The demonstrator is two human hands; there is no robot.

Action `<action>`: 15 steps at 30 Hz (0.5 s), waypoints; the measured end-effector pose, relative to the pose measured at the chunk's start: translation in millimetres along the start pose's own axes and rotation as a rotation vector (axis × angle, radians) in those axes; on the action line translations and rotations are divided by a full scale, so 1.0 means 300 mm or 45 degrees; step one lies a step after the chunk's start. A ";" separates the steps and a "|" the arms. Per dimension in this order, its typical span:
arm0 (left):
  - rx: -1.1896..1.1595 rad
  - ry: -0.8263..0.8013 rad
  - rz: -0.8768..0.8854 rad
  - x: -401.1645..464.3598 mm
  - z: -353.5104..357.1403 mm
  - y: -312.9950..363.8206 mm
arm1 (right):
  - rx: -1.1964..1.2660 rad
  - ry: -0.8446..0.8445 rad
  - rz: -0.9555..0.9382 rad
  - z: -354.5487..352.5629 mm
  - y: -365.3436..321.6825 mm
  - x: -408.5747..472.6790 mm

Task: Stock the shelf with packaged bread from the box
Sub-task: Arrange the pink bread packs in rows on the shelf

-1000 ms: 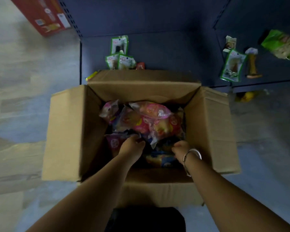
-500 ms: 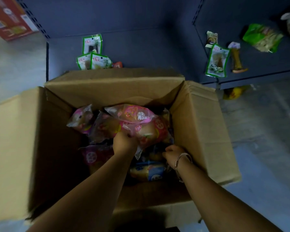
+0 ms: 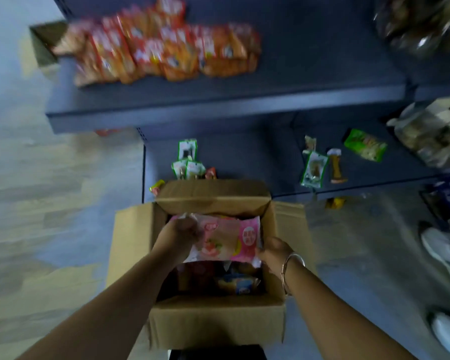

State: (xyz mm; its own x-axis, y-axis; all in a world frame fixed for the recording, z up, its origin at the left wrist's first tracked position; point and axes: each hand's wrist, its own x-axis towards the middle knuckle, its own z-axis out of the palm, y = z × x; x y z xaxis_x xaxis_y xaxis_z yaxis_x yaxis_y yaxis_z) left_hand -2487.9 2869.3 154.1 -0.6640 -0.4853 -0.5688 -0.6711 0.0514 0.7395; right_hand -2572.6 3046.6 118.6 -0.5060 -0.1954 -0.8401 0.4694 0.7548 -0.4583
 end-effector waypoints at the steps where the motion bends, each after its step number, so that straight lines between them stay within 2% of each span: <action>1: -0.068 -0.006 -0.005 -0.052 -0.049 0.088 | -0.034 -0.033 -0.031 -0.028 -0.059 -0.066; 4: -0.202 0.009 -0.022 -0.170 -0.198 0.298 | -0.004 -0.122 -0.070 -0.117 -0.236 -0.282; 8: -0.124 0.068 0.046 -0.329 -0.399 0.564 | 0.102 -0.139 -0.125 -0.237 -0.437 -0.540; 11: -0.151 0.084 0.105 -0.463 -0.517 0.769 | 0.060 -0.081 -0.315 -0.317 -0.604 -0.722; 15: -0.284 0.301 0.284 -0.612 -0.663 0.958 | 0.035 0.045 -0.601 -0.402 -0.822 -0.942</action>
State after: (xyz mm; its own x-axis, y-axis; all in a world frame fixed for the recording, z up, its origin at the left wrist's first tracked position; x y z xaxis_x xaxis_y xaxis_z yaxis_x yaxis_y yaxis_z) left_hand -2493.1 2799.5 542.7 -0.6739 -0.6724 -0.3061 -0.4135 -0.0001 0.9105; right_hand -2632.7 2991.1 504.2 -0.6931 -0.4911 -0.5278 0.2010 0.5715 -0.7956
